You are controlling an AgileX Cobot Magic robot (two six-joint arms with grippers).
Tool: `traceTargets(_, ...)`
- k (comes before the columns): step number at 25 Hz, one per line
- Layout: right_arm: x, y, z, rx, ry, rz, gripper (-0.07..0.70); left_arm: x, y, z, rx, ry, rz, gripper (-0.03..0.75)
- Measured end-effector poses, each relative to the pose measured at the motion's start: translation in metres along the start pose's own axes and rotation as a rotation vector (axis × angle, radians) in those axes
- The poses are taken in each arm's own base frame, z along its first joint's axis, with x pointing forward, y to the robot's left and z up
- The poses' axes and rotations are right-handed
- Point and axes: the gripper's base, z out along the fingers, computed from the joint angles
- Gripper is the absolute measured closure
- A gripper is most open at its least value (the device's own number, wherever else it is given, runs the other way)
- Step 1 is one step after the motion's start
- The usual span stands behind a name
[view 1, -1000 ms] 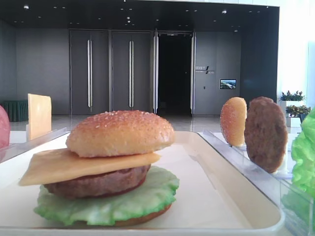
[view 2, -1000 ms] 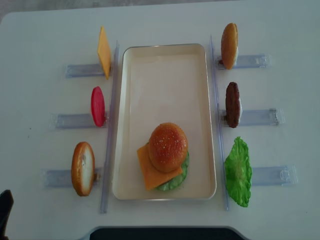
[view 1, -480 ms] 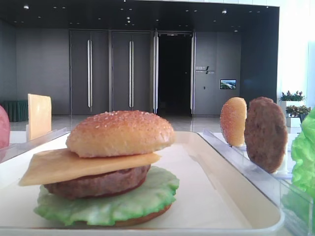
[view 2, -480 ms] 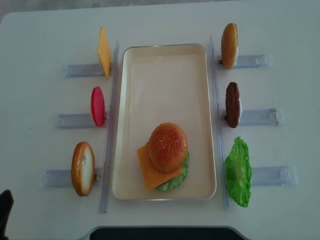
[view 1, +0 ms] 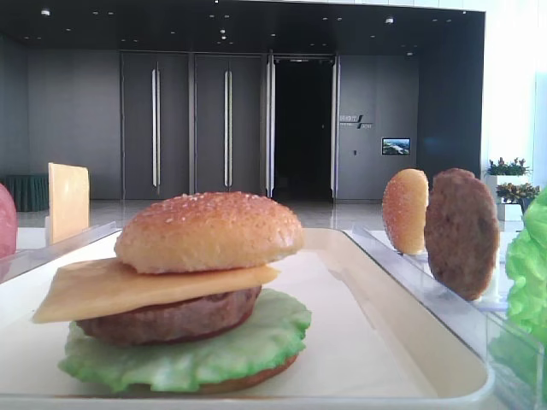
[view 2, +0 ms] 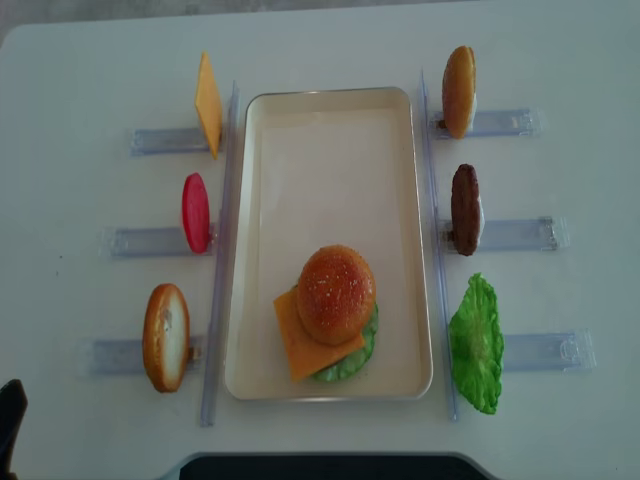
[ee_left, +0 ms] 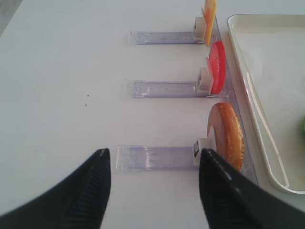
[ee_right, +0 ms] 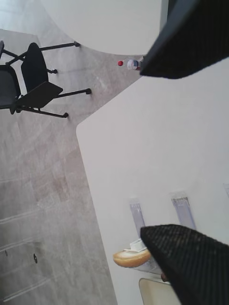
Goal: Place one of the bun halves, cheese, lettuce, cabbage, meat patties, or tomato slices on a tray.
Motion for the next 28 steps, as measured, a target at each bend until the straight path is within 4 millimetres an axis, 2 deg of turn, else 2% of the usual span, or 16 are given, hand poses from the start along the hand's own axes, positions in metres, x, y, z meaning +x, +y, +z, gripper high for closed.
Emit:
traceTargets(5, 0.009, 0.0, 0.014, 0.015, 0.055, -0.01, 0.041, 0.0, 0.0, 0.0, 0.0, 0.0, 0.0, 0.265)
traceTargets(9, 0.031, 0.0, 0.041, 0.027, 0.162, -0.023, 0.041, 0.0, 0.0, 0.0, 0.0, 0.0, 0.0, 0.265)
traceTargets(17, 0.062, 0.005, 0.075, -0.014, 0.278, -0.035, 0.041, 0.0, 0.0, 0.0, 0.0, 0.0, 0.0, 0.265)
traceTargets(28, 0.065, 0.006, 0.078, -0.032, 0.283, -0.047, 0.041, 0.0, 0.0, 0.0, 0.001, 0.0, 0.0, 0.265)
